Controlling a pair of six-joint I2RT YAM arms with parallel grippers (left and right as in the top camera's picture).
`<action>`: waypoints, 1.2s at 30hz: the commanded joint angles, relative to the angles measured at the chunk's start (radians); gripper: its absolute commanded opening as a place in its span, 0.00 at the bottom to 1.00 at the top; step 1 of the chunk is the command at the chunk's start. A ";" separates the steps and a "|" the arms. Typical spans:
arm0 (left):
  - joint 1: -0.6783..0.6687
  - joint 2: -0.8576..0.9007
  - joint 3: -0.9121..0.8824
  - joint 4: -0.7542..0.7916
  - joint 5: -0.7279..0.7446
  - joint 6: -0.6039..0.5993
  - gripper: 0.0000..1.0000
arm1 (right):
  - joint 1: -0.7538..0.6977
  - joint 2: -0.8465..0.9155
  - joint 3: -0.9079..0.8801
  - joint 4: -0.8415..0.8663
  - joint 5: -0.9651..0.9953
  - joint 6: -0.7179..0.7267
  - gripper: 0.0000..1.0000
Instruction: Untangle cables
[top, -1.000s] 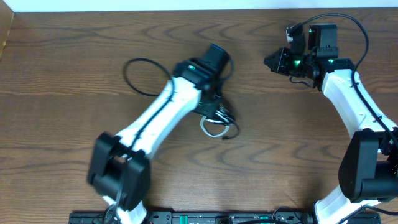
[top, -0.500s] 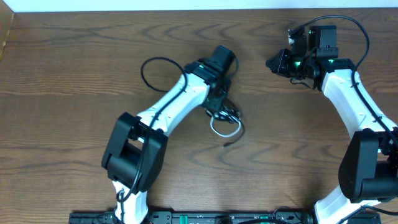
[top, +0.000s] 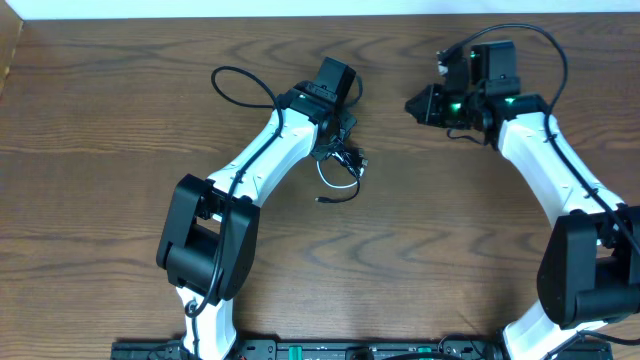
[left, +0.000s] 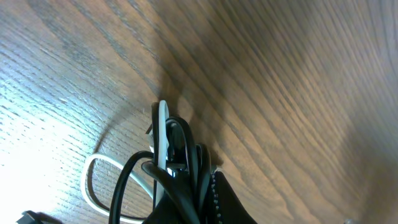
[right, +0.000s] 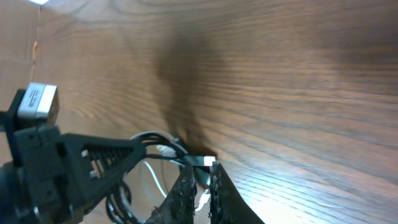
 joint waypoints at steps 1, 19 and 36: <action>0.017 0.026 0.016 -0.003 -0.032 -0.127 0.07 | 0.023 -0.028 0.000 0.010 -0.052 -0.031 0.07; 0.093 0.026 0.016 -0.023 0.058 -0.580 0.07 | 0.101 -0.028 0.000 -0.006 -0.303 -0.183 0.12; 0.294 0.025 0.016 0.407 0.698 -0.893 0.08 | 0.241 -0.024 0.000 0.053 -0.083 -0.151 0.22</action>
